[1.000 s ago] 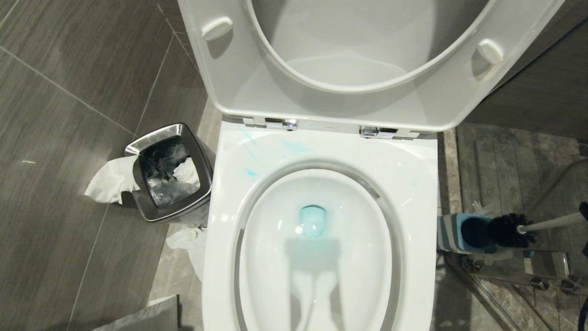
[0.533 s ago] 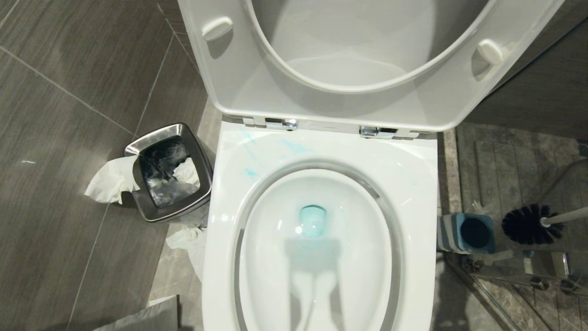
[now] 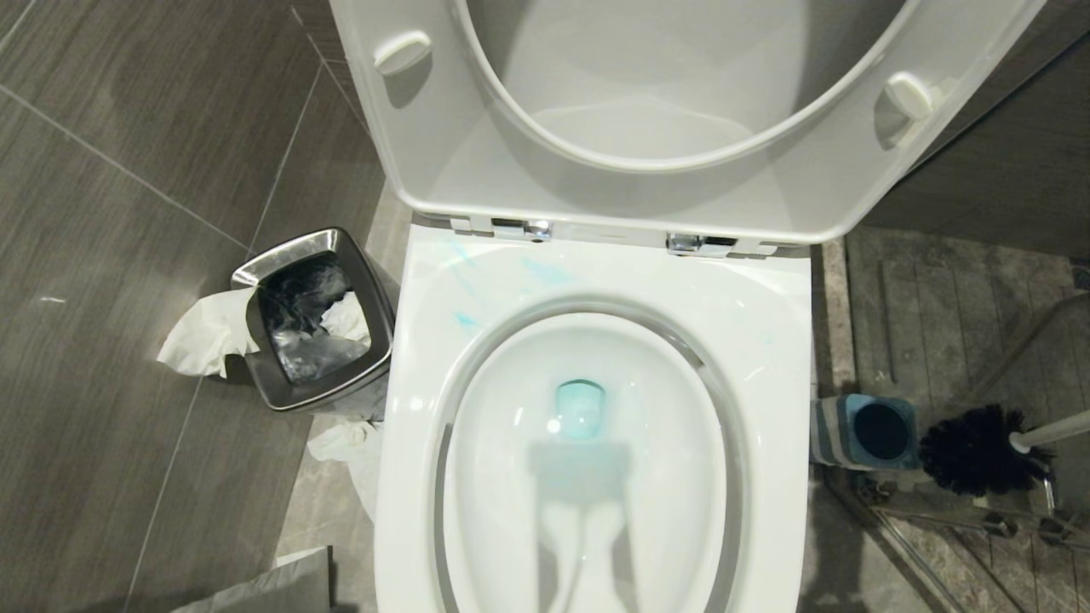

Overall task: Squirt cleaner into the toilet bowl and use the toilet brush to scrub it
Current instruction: Scrub the toilet bowl

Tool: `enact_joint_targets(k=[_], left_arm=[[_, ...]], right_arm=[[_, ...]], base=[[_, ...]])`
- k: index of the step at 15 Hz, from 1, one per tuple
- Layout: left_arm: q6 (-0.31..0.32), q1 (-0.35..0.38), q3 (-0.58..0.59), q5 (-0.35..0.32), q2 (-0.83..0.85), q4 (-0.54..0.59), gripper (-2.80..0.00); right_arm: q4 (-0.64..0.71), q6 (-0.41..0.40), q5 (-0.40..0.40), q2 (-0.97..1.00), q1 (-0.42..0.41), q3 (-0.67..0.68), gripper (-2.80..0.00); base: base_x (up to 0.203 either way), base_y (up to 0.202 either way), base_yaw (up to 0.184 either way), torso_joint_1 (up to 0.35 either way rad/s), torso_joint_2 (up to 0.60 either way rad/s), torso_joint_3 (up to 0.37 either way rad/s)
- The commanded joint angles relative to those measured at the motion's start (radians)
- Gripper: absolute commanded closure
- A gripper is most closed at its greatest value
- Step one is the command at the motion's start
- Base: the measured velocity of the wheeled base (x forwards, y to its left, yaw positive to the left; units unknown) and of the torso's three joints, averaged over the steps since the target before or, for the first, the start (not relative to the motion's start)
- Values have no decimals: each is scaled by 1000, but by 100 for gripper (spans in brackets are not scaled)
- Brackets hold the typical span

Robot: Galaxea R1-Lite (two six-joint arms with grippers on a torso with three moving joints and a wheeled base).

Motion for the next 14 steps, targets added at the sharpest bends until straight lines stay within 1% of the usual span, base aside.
enact_joint_targets(k=[1,2,7,14], left_arm=[[0,0,0,0,0,0,0],[0,0,0,0,1,0,0],[0,0,0,0,1,0,0],[0,0,0,0,1,0,0]], right_arm=[[65,12,2,27,0,-87,0],[101,14,6,29,0,-119,0],[167,15,25,2,0,-151,0],[169,15,30,-15,0,-161,0]], base=[[0,0,0,0,0,0],[0,0,0,0,0,0],[0,0,0,0,0,0],[0,0,0,0,0,0]])
